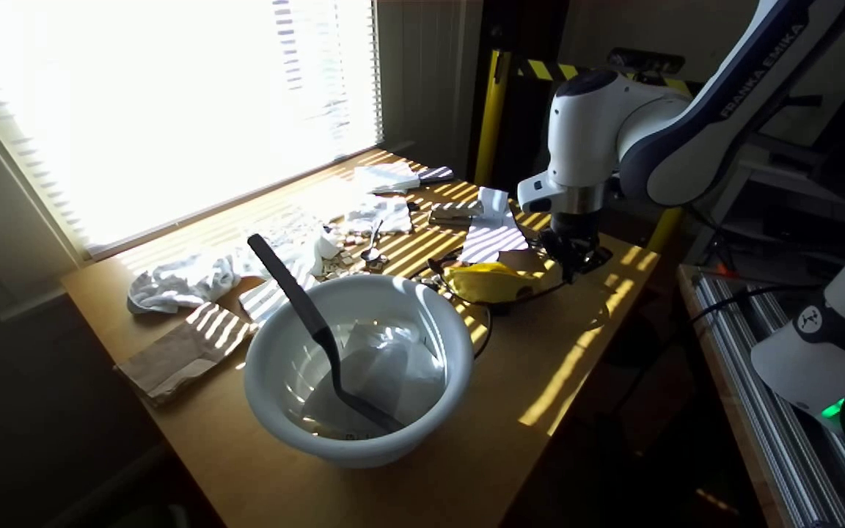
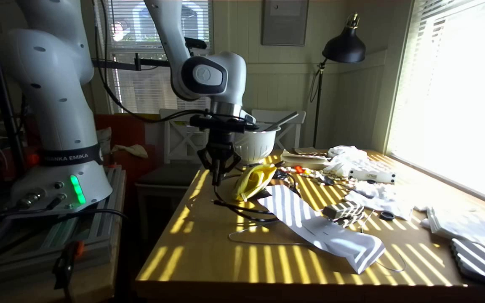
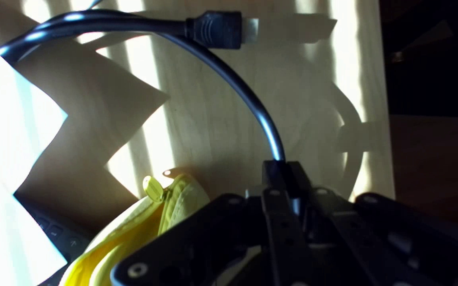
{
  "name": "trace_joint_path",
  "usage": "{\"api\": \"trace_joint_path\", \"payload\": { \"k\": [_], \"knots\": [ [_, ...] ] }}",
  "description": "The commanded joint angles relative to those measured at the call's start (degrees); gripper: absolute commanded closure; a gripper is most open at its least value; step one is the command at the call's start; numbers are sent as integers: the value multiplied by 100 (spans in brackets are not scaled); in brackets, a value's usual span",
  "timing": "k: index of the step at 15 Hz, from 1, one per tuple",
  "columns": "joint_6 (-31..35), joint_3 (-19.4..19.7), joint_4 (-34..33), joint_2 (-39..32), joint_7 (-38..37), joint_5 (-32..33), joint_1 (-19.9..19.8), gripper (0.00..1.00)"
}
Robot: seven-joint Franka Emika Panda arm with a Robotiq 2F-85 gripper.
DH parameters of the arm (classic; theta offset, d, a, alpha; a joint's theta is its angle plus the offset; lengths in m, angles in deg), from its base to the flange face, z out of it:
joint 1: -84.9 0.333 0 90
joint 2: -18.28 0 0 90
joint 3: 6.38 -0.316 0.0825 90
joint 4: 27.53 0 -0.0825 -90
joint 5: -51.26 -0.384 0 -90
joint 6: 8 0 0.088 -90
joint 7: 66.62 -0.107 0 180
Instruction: Move the cable forward then put the white thing on it
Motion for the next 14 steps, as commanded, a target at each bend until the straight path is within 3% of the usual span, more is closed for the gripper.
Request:
{"api": "trace_joint_path", "payload": {
  "k": [1, 8, 14],
  "knots": [
    [27, -29, 460, 1092, 530, -416, -11, 98],
    [-27, 71, -257, 1788, -146, -389, 71, 98],
    [-151, 103, -994, 1886, -453, -474, 213, 98]
  ]
}}
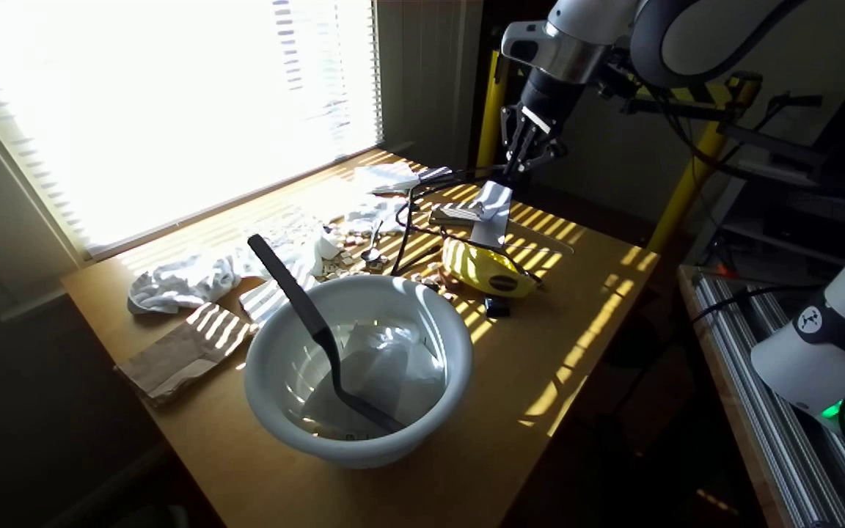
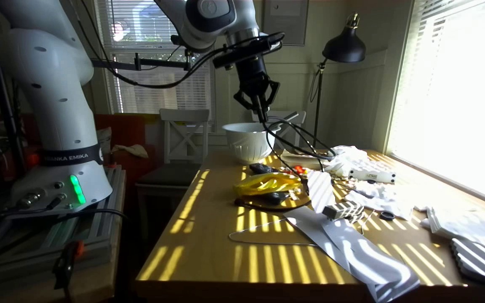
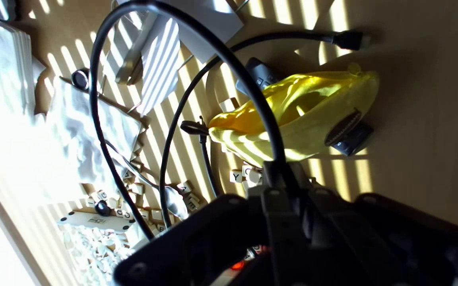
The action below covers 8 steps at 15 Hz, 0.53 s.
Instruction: Move the cable forward then put the white thing on it
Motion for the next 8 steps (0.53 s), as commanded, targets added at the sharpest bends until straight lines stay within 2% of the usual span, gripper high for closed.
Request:
{"api": "trace_joint_path", "payload": {
  "k": [1, 3, 5, 6, 7, 8],
  "knots": [
    [-132, 66, -334, 213, -54, -164, 152, 98],
    [39, -35, -449, 195, -542, 261, -50, 98],
    [213, -211, -557, -39, -1465, 1103, -389, 98],
    [192, -350, -637, -188, -1931, 1573, -680, 98],
    [39, -20, -522, 63, -1245, 959, -160, 91],
    [52, -63, -535, 6, -1558, 1245, -290, 91]
  ]
}}
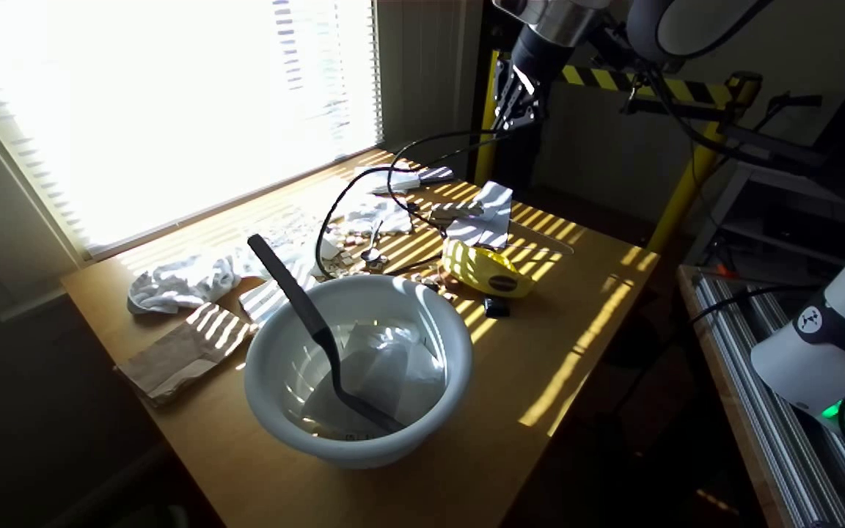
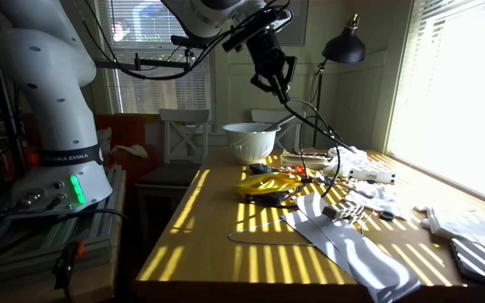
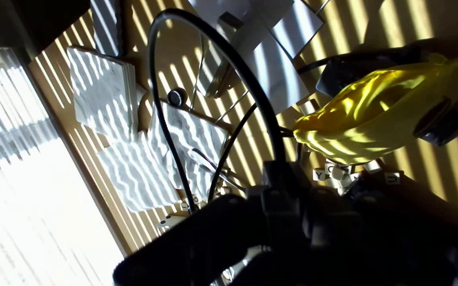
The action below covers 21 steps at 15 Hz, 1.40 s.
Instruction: Move the cable forward then put the white thing on it
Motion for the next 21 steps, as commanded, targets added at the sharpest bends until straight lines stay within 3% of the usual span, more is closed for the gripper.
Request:
{"api": "trace_joint_path", "payload": {
  "k": [1, 4, 5, 10, 15, 21],
  "knots": [
    [-7, 107, -15, -48, -144, 143, 54, 91],
    [33, 92, -30, -130, -215, 180, 5, 91],
    [35, 85, -33, -131, -223, 181, 6, 98],
    [1046, 10, -904, -451, -1027, 1026, -181, 98],
    [1698, -305, -2347, -1123, -2053, 2573, -481, 98],
    [1669, -152, -4453, -2104, -4529, 4607, -374, 98]
  ]
}}
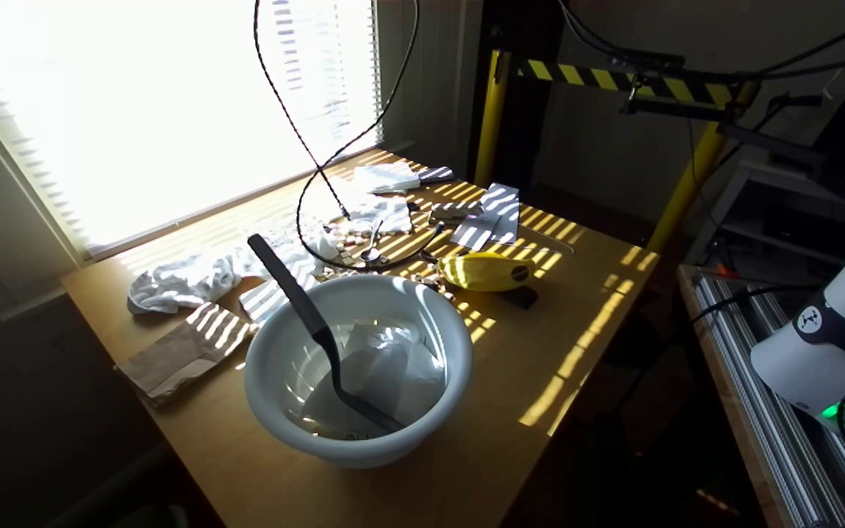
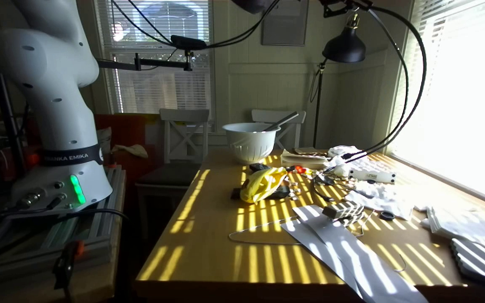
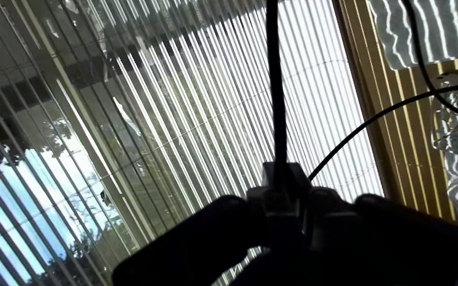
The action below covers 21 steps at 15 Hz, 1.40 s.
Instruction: Move the cable forward then put the white thing on it
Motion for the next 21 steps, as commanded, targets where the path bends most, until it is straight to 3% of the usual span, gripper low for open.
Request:
{"api": "trace_joint_path", "payload": {
  "k": [1, 4, 6, 7, 9, 10, 15, 18, 19, 21],
  "knots": [
    [-58, 139, -1453, -815, -1557, 1170, 76, 98],
    [-547, 277, -2390, -1504, -2822, 2363, 283, 98],
    [-926, 221, -2386, -1809, -3254, 2821, 347, 98],
    [-1001, 182, -2294, -1926, -3250, 2760, 348, 96],
    [-932, 127, -2031, -2137, -3148, 2453, 324, 67],
    [-940, 122, -1966, -2225, -3162, 2429, 333, 65],
    [-1087, 46, -1443, -2171, -2753, 1851, 282, 31],
    [-304, -186, -939, -1954, -1898, 1006, 17, 10],
    [11, -69, -757, -1912, -1501, 597, 108, 2],
    [147, -85, -367, -1821, -812, 15, 190, 0]
  ]
}}
